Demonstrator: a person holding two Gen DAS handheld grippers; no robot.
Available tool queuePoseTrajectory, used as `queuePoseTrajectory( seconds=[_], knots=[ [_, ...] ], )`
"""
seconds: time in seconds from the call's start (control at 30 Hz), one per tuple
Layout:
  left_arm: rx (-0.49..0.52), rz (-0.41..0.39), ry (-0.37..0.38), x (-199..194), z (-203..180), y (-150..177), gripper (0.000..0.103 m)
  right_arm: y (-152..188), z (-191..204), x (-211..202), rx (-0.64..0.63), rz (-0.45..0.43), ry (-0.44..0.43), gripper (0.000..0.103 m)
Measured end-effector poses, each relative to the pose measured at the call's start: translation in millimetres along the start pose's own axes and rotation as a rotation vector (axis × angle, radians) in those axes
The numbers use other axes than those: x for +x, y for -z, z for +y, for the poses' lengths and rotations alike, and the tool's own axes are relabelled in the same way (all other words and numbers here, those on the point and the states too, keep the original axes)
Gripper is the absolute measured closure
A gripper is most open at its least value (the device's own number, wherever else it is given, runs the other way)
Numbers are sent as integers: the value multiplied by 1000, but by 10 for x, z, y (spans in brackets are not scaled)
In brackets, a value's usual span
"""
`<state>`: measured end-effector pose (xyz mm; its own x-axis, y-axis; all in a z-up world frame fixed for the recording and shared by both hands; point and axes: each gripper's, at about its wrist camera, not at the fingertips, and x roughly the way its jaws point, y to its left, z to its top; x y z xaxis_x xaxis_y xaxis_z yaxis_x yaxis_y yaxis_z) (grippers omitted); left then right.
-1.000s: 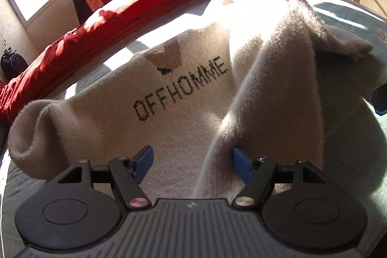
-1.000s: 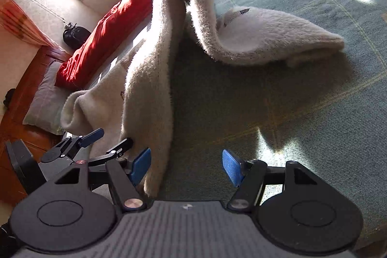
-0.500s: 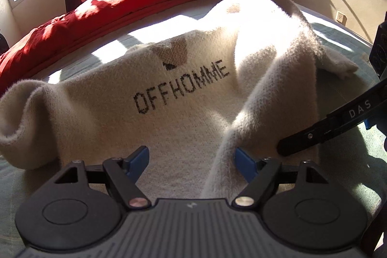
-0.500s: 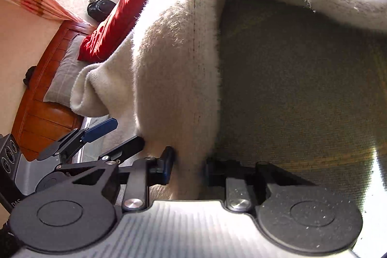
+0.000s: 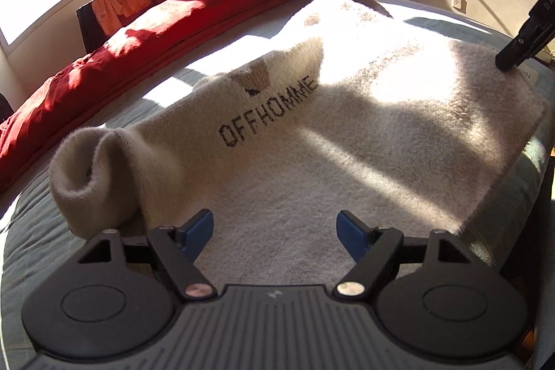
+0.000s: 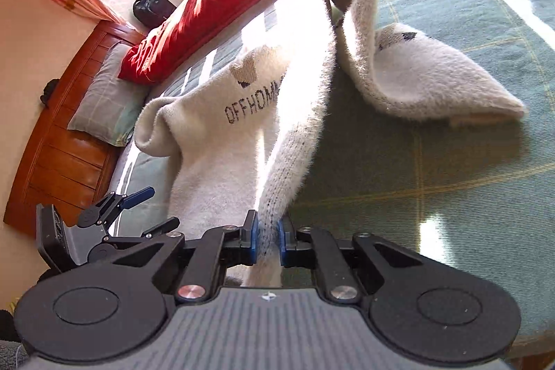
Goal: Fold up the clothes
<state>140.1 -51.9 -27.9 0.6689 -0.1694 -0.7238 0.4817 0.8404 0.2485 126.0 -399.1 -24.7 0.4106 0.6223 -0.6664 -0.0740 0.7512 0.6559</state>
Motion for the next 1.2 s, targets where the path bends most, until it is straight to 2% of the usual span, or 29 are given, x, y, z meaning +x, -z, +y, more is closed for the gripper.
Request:
queuePoseTrajectory(
  seconds=[0.07,0.13,0.2,0.3,0.47,0.53,0.67,0.8,0.93,1.07,1.2],
  knots=[
    [21,2,0,-36,-24,35,24,61,-54,-87,-1,12,84,94],
    [52,4,1,-74,-59,74,24,143,-99,-129,-18,31,174,94],
    [99,9,4,-108,-111,124,24,227,-68,-138,-58,36,224,91],
    [214,15,-1,-135,-234,235,24,340,131,-106,-182,32,266,88],
    [452,16,-27,-146,-524,482,24,428,605,159,-402,89,288,70],
    [511,23,-40,-104,-612,573,24,439,765,315,-470,116,298,64],
    [615,48,-70,48,-784,800,24,464,937,628,-536,170,287,63],
    [672,40,-108,191,-889,940,24,514,1012,864,-548,210,254,59],
    [711,-10,-146,294,-952,923,14,563,1041,1032,-548,235,231,59],
    [726,-64,-204,408,-998,784,14,580,1058,1153,-546,246,218,58],
    [754,-74,-242,424,-931,810,14,581,1087,1189,-573,242,223,58]
  ],
)
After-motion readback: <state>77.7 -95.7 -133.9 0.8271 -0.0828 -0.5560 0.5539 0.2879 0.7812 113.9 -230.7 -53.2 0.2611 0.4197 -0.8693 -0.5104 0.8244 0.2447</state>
